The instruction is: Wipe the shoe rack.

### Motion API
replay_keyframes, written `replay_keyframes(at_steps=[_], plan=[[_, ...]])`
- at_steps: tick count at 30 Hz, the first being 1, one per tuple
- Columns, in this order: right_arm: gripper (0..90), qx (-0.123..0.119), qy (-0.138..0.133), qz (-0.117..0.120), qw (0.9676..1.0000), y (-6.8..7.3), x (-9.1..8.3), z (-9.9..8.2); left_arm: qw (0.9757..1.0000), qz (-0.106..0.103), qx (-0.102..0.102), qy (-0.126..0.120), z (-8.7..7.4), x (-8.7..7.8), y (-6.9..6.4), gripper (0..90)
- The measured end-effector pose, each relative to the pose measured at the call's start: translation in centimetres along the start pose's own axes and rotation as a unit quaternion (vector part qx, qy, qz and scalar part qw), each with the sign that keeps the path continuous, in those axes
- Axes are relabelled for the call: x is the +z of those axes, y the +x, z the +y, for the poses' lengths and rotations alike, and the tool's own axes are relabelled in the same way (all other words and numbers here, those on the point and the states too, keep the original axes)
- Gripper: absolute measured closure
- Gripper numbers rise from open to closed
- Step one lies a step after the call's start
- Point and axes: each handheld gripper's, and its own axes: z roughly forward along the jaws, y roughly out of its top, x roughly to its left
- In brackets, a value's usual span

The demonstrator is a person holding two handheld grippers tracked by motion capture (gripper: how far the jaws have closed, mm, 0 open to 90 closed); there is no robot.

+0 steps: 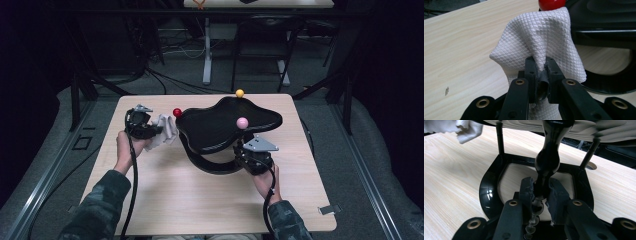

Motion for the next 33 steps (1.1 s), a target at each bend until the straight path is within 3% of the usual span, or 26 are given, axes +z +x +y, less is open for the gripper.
replay_keyframes(at_steps=[10, 20, 26, 33], plan=[[74.7, -0.001, -0.004, -0.003, 1.0, 0.0, 0.1, -0.1, 0.9999, -0.007, -0.008, 0.008, 0.7, 2.0, -0.4, 82.0], [74.7, -0.001, -0.003, -0.002, 1.0, 0.0, 0.1, -0.1, 0.9994, -0.027, -0.019, 0.01, 0.9, 3.1, -0.5, 82.0], [74.7, -0.002, -0.004, -0.002, 1.0, 0.0, 0.1, -0.1, 0.9995, -0.025, -0.016, 0.014, 1.0, 3.3, -0.6, 82.1], [74.7, -0.002, -0.004, -0.003, 1.0, 0.0, 0.1, -0.1, 0.999, -0.039, -0.017, 0.009, 0.9, 2.9, -0.8, 82.1]])
